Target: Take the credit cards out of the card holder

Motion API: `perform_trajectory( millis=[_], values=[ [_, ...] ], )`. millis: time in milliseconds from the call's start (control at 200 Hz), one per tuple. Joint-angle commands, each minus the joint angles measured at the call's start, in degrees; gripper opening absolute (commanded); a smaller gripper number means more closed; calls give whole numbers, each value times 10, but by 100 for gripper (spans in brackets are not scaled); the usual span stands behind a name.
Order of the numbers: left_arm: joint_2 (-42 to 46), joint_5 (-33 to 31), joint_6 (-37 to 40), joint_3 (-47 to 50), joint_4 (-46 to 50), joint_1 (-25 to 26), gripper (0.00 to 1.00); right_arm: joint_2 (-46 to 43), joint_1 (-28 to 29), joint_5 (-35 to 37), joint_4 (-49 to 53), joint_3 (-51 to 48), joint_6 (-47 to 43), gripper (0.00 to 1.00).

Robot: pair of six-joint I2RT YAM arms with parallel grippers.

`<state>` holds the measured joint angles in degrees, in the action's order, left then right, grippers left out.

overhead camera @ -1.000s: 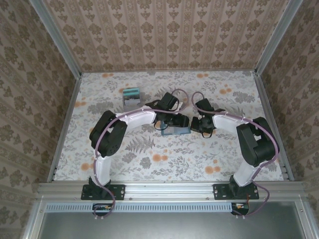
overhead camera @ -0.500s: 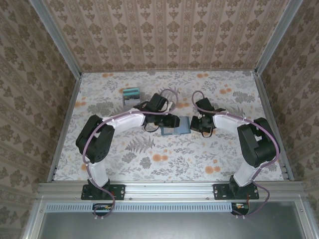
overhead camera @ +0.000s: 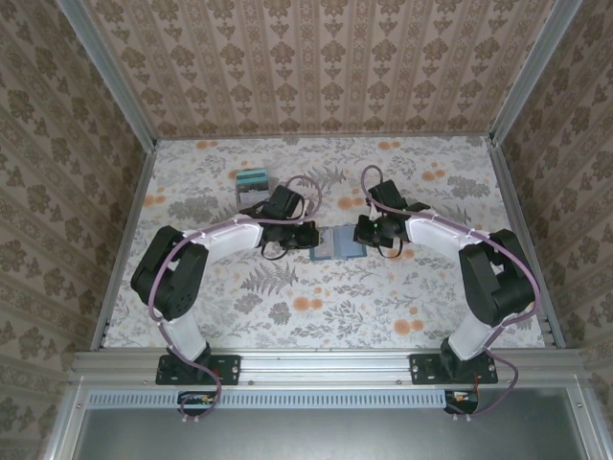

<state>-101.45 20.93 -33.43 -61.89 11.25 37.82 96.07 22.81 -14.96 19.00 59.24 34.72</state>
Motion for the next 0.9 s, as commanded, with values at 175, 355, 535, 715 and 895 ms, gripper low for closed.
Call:
perform_trajectory(
  millis=[175, 355, 535, 715, 895],
  values=[
    [-47, -26, -6, -8, -2, -6, 3, 72, 12, -125, -59, 39, 26, 13],
    [-60, -25, -7, -13, -1, -6, 3, 100, 12, -135, -61, 50, 34, 13],
    [-68, -23, -8, -13, 1, -6, 3, 116, 12, -140, -64, 52, 40, 13],
    [-76, -17, -8, -16, 0, -1, 3, 126, 12, -133, -56, 56, 38, 14],
    [-83, -16, -7, -24, 5, 6, 3, 133, 11, -124, -51, 55, 40, 19]
  ],
)
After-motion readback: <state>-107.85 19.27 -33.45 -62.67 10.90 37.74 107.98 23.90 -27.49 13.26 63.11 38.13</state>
